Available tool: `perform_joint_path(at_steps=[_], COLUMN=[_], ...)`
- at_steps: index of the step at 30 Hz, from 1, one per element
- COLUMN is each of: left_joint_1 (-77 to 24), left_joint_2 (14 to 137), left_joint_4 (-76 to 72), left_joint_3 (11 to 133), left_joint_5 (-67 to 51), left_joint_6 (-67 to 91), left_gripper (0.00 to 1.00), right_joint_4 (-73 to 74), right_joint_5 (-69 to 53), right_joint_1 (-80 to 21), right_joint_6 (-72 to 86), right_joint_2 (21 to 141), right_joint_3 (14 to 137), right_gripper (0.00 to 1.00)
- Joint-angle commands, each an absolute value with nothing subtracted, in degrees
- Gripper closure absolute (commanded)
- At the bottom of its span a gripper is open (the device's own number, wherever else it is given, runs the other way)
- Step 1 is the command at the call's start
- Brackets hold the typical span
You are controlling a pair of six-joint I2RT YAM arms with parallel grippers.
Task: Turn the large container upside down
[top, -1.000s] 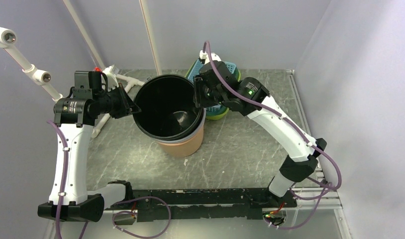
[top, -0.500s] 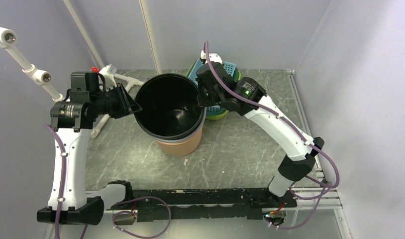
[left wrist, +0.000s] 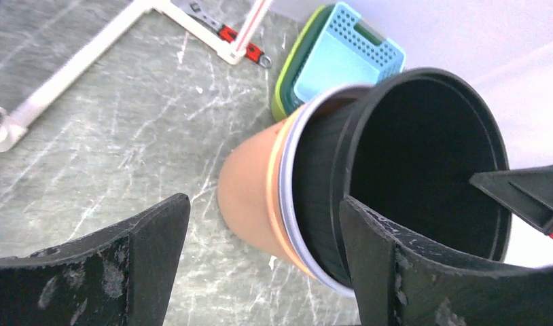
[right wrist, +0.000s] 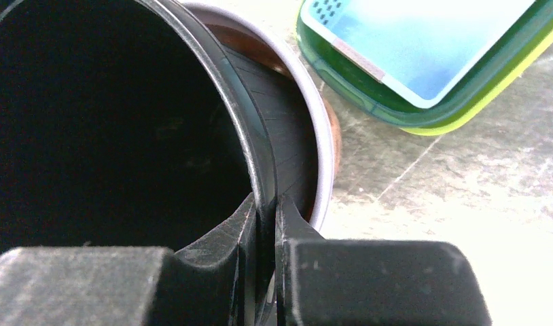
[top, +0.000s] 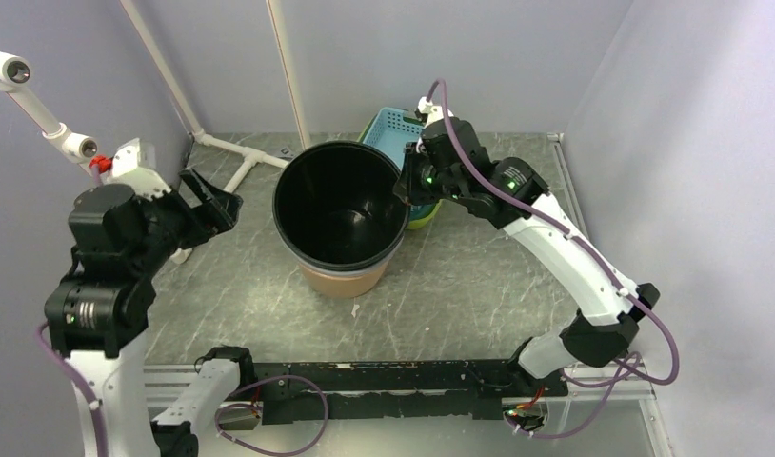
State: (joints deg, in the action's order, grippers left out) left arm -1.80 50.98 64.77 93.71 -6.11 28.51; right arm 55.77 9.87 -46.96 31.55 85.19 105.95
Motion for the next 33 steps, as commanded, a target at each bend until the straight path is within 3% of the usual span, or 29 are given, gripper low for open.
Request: perform_joint_path(at_steps=[1, 21, 33], left_joint_1=[-1.6, -1.6, -1.7], left_joint_2=[52.3, 52.1, 53.9], left_joint_4=[65.4, 58.2, 56.9], left_joint_3=[94.0, 81.3, 77.1], left_joint_5=[-0.1, -14.4, -18.6], left_joint_6=[29.3, 35.6, 34.5], left_gripper=[0.14, 0.20, 0.37], right_joint_4=[51.4, 38.9, 31.1], right_joint_5=[-1.4, -3.9, -5.4], right_joint_1=[-47.3, -43.3, -43.1], right_joint_6=[28.5, 33.3, 35.9], right_joint_2=[81.5, 72.1, 67.3], right_joint_3=[108.4, 99.8, 94.6], right_gripper=[1.00, 1.00, 1.00])
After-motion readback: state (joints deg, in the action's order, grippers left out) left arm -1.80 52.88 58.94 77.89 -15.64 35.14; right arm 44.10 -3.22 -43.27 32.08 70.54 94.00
